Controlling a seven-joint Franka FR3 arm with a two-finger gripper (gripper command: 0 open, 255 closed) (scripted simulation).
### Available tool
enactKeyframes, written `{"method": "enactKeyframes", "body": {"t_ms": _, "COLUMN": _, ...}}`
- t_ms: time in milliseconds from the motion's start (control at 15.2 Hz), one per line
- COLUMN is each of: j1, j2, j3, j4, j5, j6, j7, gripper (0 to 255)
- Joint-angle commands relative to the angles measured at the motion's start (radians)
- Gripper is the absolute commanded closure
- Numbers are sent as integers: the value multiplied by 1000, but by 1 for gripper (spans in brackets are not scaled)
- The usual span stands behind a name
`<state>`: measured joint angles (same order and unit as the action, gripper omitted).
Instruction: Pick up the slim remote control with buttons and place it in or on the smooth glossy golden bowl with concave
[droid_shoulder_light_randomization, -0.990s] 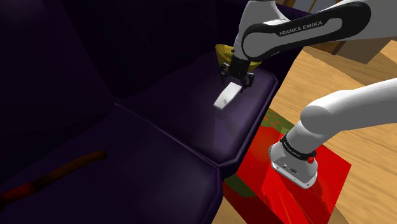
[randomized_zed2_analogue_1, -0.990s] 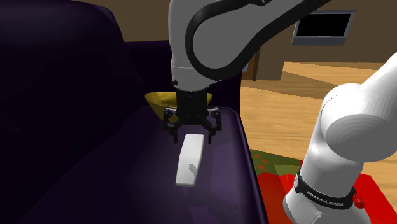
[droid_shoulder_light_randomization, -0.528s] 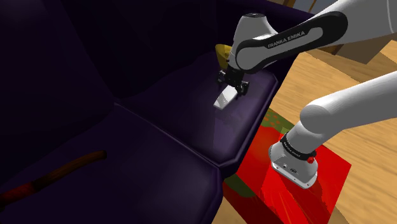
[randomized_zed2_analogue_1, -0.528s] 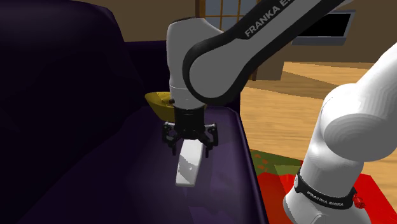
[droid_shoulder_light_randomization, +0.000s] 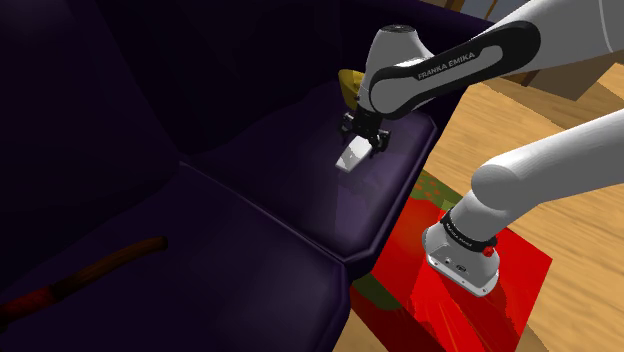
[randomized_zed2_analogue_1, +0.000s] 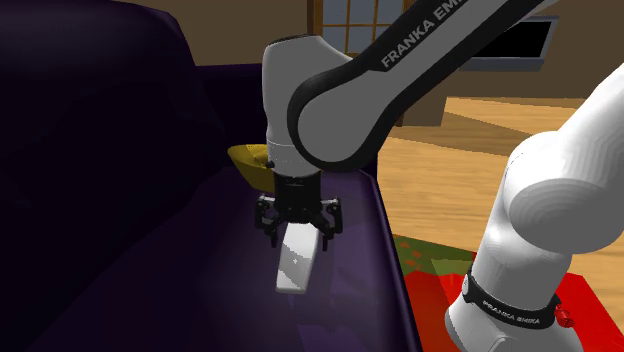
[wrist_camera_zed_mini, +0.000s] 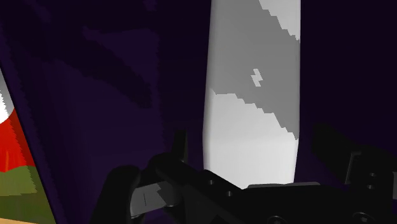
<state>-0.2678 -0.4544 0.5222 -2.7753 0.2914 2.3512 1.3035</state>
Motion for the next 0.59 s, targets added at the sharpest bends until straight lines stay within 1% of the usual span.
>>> {"method": "enactKeyframes", "body": {"t_ms": 0, "j1": 0, "j2": 0, "j3": 0, "j4": 0, "j5": 0, "j6": 0, "j7": 0, "gripper": 0}}
{"method": "enactKeyframes", "body": {"t_ms": 66, "j1": 0, "j2": 0, "j3": 0, "j4": 0, "j5": 0, "j6": 0, "j7": 0, "gripper": 255}}
{"method": "enactKeyframes", "body": {"t_ms": 528, "j1": 0, "j2": 0, "j3": 0, "j4": 0, "j5": 0, "j6": 0, "j7": 0, "gripper": 255}}
